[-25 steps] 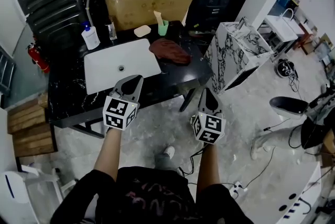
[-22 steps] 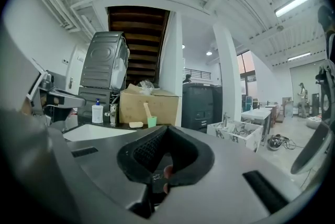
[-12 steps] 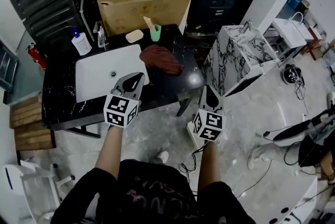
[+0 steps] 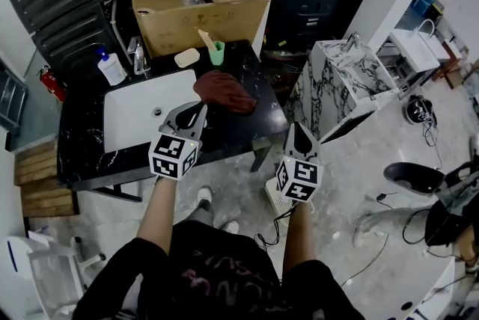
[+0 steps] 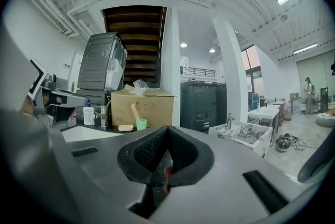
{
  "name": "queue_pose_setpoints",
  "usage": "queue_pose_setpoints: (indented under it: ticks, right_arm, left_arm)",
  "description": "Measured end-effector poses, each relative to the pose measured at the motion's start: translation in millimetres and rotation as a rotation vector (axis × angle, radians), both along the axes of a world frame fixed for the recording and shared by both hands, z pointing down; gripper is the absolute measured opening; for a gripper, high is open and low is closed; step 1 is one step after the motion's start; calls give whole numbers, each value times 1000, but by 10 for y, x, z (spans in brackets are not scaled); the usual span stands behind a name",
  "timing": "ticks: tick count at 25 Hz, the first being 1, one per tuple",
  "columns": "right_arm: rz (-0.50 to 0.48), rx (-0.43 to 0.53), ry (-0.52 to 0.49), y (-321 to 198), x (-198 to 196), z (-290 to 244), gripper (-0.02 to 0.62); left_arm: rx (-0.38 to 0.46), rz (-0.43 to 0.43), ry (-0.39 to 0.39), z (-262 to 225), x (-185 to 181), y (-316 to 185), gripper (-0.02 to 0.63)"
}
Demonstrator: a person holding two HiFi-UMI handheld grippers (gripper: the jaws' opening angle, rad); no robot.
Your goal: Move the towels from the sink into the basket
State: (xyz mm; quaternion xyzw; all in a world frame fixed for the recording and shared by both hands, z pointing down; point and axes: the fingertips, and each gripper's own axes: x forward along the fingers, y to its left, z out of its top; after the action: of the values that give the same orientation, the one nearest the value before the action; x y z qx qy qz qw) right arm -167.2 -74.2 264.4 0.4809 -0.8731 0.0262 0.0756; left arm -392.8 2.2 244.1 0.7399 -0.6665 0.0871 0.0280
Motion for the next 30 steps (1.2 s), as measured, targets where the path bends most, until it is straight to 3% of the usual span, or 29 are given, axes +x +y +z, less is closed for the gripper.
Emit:
queue_pose_setpoints:
  ticks: [16,24,27,30]
  right_arm:
    - [32,-7,14,-683,-322,93,15]
    - [48,-38,20,-945,-514,239,15]
    - [52,-48,19,-1010,-549,292,15]
    - [57,-58,20,-1059,-573,347,15]
  left_arm:
    - [-29,39,17,229,-309,-778,6]
    - [-95,64,26,485,-451,-1091,8]
    - [-113,90,30,560,-444,-1175,123]
    - [-141,105,18,661,-443,-1235,128]
